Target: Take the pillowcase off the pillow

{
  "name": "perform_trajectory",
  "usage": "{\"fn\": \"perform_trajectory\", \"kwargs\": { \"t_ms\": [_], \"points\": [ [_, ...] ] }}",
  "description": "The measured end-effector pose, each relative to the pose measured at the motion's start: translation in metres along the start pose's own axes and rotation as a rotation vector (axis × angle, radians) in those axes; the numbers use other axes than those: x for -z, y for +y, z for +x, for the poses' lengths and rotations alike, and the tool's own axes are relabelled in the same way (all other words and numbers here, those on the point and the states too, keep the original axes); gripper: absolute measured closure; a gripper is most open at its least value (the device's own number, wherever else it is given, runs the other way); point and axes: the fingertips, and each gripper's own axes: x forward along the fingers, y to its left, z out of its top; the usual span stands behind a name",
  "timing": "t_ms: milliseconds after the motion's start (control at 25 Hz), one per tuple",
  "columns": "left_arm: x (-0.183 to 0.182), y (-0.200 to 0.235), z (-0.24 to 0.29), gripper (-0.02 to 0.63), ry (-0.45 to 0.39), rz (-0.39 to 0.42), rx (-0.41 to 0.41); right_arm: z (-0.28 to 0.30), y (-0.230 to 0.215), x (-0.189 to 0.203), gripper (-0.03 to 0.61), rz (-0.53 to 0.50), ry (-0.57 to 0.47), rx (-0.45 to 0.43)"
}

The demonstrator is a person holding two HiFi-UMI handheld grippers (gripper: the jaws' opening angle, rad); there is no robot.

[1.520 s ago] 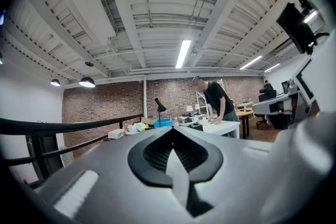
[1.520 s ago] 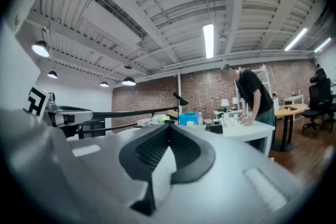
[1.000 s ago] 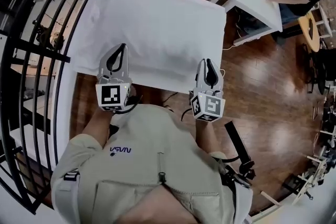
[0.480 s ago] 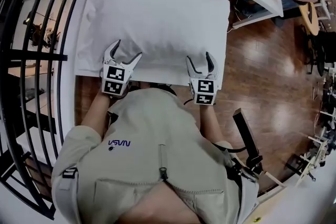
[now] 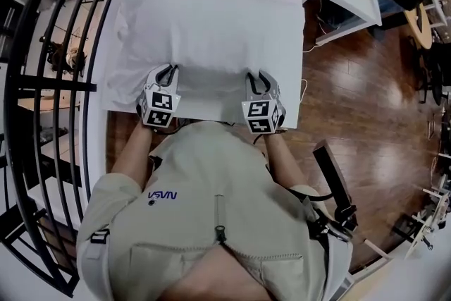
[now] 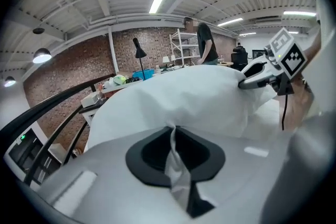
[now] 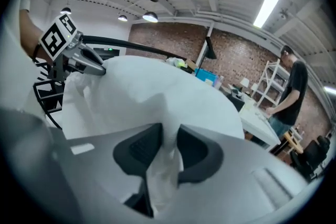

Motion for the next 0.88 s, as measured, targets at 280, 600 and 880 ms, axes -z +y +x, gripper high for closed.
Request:
{"fn": "perform_trajectory", "kwargs": {
  "t_ms": [280, 600, 880],
  "points": [
    [-0.065, 0.016, -0.036, 0.6, -0.041, 0.027, 0.072, -0.033, -0.021, -0.052, 0.568, 0.091, -0.091, -0.052],
    [-0.164, 0.037, -0.078, 0.6, -0.055, 0.165, 0.166, -0.079, -0.067, -0.126, 0.569, 0.189, -0.084, -0.221],
    [-0.201, 0.066, -0.041, 0.559, -0.127, 0.212, 0.048, -0.022, -0.104, -0.149, 0.569, 0.3, 0.01, -0.239]
  ]
}}
